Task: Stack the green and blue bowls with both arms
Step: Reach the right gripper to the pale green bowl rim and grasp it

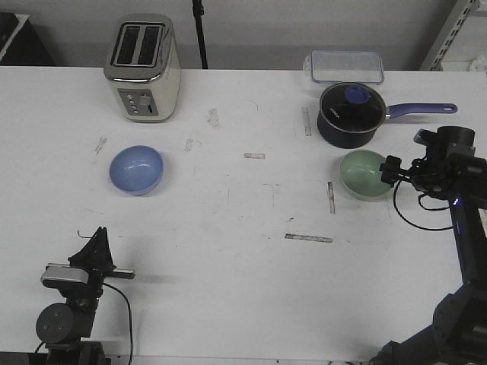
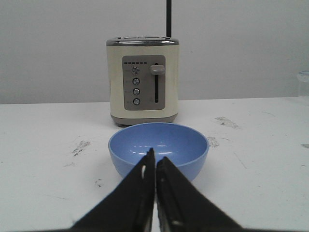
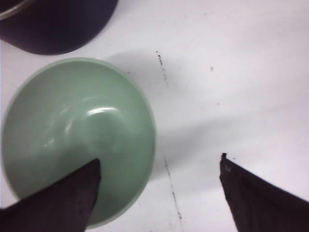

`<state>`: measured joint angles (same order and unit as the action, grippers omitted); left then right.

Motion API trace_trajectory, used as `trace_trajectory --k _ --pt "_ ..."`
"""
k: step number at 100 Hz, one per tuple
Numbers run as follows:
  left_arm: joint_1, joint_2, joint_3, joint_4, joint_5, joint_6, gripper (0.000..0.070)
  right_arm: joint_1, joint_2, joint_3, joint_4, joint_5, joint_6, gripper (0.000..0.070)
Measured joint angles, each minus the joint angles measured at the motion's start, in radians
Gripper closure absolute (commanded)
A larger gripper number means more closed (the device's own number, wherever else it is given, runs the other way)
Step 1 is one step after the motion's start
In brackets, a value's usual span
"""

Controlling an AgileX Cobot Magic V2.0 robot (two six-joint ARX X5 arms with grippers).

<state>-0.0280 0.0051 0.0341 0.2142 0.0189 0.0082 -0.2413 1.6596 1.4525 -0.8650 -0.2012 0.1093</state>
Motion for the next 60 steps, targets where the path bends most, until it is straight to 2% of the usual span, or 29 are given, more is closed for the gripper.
trace_trajectory --k 17,31,41,60 --pt "0.000 0.000 0.000 0.000 0.000 0.000 0.0698 0.000 0.057 0.002 0.050 -0.058 0.000 0.0134" --pt "0.000 0.000 0.000 0.000 0.000 0.000 0.0698 0.000 0.107 0.002 0.077 -0.061 0.000 0.0142" --pt "0.000 0.000 0.000 0.000 0.000 0.000 0.0698 0.000 0.133 0.003 0.092 -0.061 0.000 0.0214" --pt "0.000 0.000 0.000 0.000 0.000 0.000 0.0698 0.000 0.169 0.002 0.100 -0.061 0.000 0.0451"
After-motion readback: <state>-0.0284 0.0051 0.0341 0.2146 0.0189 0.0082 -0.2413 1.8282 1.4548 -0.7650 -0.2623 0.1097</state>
